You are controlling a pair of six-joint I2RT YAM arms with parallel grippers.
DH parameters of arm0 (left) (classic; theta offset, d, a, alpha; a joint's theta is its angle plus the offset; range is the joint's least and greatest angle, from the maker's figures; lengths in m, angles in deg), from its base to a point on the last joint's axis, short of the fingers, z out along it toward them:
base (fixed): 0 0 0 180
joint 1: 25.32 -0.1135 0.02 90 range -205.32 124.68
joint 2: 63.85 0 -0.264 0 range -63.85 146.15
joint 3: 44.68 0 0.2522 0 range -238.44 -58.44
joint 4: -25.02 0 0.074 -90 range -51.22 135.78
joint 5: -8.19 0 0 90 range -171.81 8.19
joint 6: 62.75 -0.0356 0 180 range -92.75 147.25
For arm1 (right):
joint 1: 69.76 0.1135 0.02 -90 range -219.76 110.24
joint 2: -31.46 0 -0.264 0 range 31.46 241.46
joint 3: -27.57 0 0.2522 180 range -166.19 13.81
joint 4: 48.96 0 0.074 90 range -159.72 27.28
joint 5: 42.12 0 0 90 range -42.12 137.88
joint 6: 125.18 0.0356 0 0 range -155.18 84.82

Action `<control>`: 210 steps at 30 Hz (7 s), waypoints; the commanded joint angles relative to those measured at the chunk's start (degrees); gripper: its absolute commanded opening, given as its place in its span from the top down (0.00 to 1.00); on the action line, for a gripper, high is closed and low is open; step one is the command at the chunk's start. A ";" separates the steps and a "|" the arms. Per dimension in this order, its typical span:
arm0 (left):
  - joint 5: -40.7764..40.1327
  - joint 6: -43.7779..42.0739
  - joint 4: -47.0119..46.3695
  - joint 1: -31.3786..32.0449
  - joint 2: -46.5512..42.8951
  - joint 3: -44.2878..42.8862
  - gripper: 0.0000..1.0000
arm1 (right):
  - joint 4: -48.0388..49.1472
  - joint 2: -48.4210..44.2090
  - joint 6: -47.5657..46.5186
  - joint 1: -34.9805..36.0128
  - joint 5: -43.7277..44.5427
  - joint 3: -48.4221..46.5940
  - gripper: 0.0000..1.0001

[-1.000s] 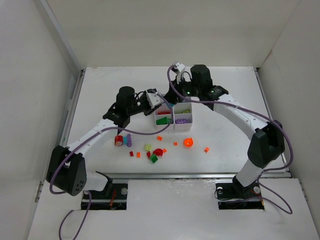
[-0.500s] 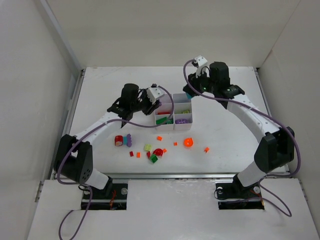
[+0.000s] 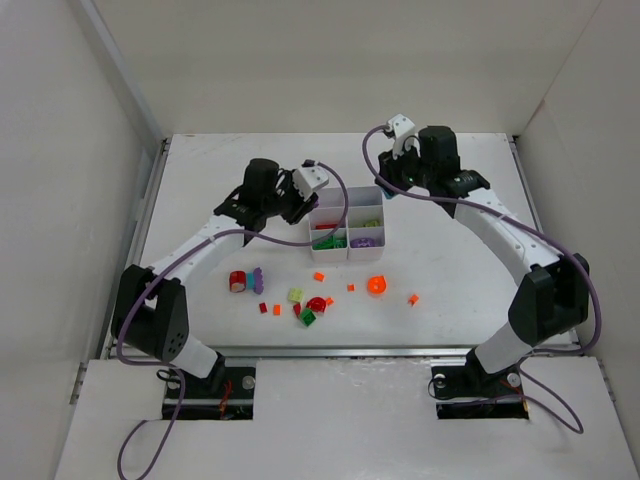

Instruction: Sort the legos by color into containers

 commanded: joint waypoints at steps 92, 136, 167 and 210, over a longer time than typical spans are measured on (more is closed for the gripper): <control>-0.48 2.12 -3.05 -3.59 -3.32 3.11 1.00 | 7.94 3.67 -32.40 2.50 -18.31 0.46 0.11; 8.75 -3.34 3.64 16.54 18.57 -16.14 1.00 | 15.50 -24.56 -16.30 -6.91 3.43 27.10 0.00; -6.00 2.88 9.54 8.90 7.43 -16.33 0.00 | 5.50 -23.43 5.30 -6.91 12.93 16.39 0.00; -23.24 14.50 -3.57 -4.29 -10.00 10.49 0.00 | -5.42 0.67 25.71 13.48 7.47 28.07 0.95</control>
